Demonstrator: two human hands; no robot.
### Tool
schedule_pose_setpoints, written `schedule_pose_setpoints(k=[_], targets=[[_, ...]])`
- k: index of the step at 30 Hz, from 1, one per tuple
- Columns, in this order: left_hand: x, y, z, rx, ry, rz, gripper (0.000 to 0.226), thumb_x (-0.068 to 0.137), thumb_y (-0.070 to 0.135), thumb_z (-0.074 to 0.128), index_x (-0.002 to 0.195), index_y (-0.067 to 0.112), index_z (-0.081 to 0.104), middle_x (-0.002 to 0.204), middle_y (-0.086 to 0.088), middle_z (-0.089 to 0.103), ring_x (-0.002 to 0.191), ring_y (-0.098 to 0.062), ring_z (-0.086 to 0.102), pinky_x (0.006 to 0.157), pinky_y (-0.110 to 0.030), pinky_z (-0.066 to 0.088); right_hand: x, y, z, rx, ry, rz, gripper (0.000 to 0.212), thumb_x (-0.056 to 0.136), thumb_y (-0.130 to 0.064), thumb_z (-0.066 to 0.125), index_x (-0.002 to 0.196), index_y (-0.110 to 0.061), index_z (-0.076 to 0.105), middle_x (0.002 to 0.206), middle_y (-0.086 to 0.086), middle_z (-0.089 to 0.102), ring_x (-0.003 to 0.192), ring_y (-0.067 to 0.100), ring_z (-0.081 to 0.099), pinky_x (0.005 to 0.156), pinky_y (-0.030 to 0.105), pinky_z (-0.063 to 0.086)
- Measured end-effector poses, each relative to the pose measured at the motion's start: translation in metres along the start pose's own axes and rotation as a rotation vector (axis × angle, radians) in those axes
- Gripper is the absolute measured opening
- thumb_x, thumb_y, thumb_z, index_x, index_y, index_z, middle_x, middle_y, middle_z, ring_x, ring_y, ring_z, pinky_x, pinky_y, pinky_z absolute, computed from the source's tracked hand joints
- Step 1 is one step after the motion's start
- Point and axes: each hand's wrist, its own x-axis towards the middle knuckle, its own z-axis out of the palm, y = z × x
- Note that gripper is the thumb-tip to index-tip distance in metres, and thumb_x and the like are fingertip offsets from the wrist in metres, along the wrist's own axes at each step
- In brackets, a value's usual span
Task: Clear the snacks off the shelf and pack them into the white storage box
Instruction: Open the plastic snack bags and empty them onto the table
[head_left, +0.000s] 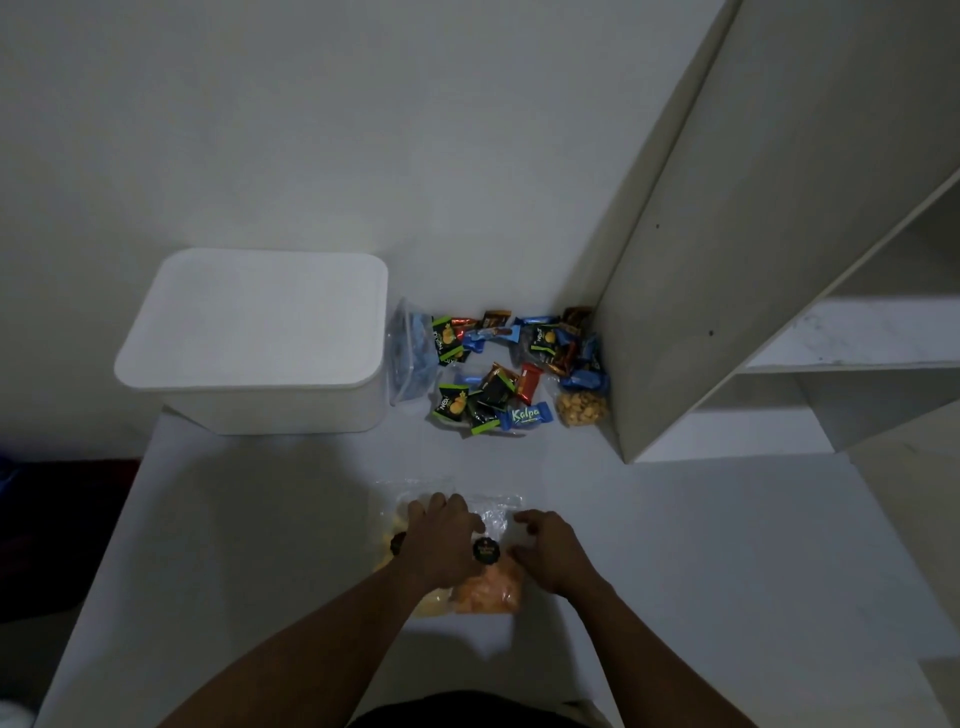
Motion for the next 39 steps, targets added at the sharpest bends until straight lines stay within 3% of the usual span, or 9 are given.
schedule_pose_setpoints(k=[7, 14, 20, 25, 27, 31, 35, 37, 39], targets=[[0.051, 0.022, -0.052, -0.18, 0.291, 0.031, 0.042, 0.081, 0.051, 0.063, 0.119, 0.033, 0.061, 0.122, 0.006, 0.055, 0.118, -0.019, 0.047, 0.096, -0.04, 0.031, 0.051, -0.016, -0.054, 0.086, 0.209, -0.021, 0.048, 0.089, -0.015, 0.07, 0.134, -0.008, 0.057, 0.129, 0.014, 0.06, 0.115, 0.025, 0.06, 0.087, 0.017, 0.038], [0.13, 0.043, -0.12, -0.127, 0.451, 0.069, 0.031, 0.084, 0.049, 0.06, 0.108, 0.03, 0.062, 0.109, 0.002, 0.06, 0.109, -0.022, 0.052, 0.089, -0.043, 0.035, 0.112, -0.022, -0.111, 0.235, 0.388, -0.013, 0.032, 0.087, -0.008, 0.069, 0.118, -0.002, 0.067, 0.111, 0.013, 0.069, 0.095, 0.019, 0.062, 0.08, 0.023, 0.043], [0.198, 0.024, -0.148, -0.249, 0.391, 0.027, 0.032, 0.089, 0.043, 0.055, 0.115, 0.029, 0.065, 0.117, 0.0, 0.066, 0.112, -0.023, 0.058, 0.098, -0.047, 0.041, 0.168, -0.023, -0.132, 0.255, 0.328, 0.023, 0.029, 0.092, -0.013, 0.059, 0.12, -0.011, 0.068, 0.108, 0.005, 0.072, 0.098, 0.022, 0.067, 0.079, 0.027, 0.049], [0.25, 0.01, -0.143, -0.306, 0.293, 0.118, 0.033, 0.087, 0.025, 0.041, 0.095, 0.017, 0.072, 0.096, -0.004, 0.072, 0.086, -0.021, 0.067, 0.07, -0.04, 0.058, 0.21, -0.047, -0.134, 0.411, 0.197, 0.052, 0.026, 0.104, -0.02, 0.043, 0.102, -0.009, 0.067, 0.089, 0.002, 0.065, 0.081, 0.014, 0.059, 0.066, 0.026, 0.044], [0.274, 0.01, -0.141, -0.327, 0.196, 0.112, 0.031, 0.087, 0.024, 0.038, 0.093, 0.015, 0.067, 0.091, -0.007, 0.068, 0.084, -0.024, 0.066, 0.07, -0.042, 0.057, 0.226, -0.051, -0.131, 0.452, 0.108, 0.097, 0.033, 0.105, -0.021, 0.038, 0.084, -0.012, 0.062, 0.078, 0.002, 0.062, 0.073, 0.015, 0.057, 0.068, 0.034, 0.046], [0.309, 0.001, -0.127, -0.341, 0.135, 0.113, 0.053, 0.091, 0.017, 0.051, 0.142, 0.012, 0.041, 0.112, -0.012, 0.066, 0.101, -0.027, 0.063, 0.084, -0.041, 0.055, 0.248, -0.046, -0.123, 0.455, -0.004, 0.177, 0.035, 0.104, -0.028, 0.035, 0.097, -0.012, 0.064, 0.094, 0.01, 0.066, 0.089, 0.022, 0.062, 0.082, 0.036, 0.047], [0.313, -0.002, -0.125, -0.205, 0.173, 0.14, 0.059, 0.091, 0.026, 0.054, 0.146, 0.021, 0.034, 0.126, -0.008, 0.058, 0.117, -0.032, 0.051, 0.09, -0.044, 0.051, 0.257, -0.039, -0.112, 0.552, 0.122, 0.223, 0.026, 0.1, -0.032, 0.044, 0.101, -0.019, 0.066, 0.097, 0.006, 0.07, 0.091, 0.022, 0.065, 0.081, 0.035, 0.052], [0.311, -0.002, -0.129, -0.065, 0.154, 0.132, 0.053, 0.093, 0.032, 0.052, 0.144, 0.022, 0.041, 0.131, -0.008, 0.053, 0.121, -0.033, 0.047, 0.09, -0.044, 0.05, 0.261, -0.043, -0.1, 0.581, 0.235, 0.254, 0.021, 0.095, -0.031, 0.048, 0.092, -0.02, 0.065, 0.089, 0.002, 0.068, 0.085, 0.022, 0.065, 0.073, 0.032, 0.051], [0.308, -0.004, -0.13, 0.002, 0.155, 0.114, 0.043, 0.093, 0.033, 0.053, 0.135, 0.024, 0.053, 0.125, -0.007, 0.052, 0.119, -0.032, 0.047, 0.083, -0.043, 0.05, 0.265, -0.049, -0.088, 0.639, 0.338, 0.287, 0.023, 0.086, -0.036, 0.051, 0.101, -0.024, 0.065, 0.1, 0.004, 0.067, 0.091, 0.023, 0.065, 0.083, 0.039, 0.055]])
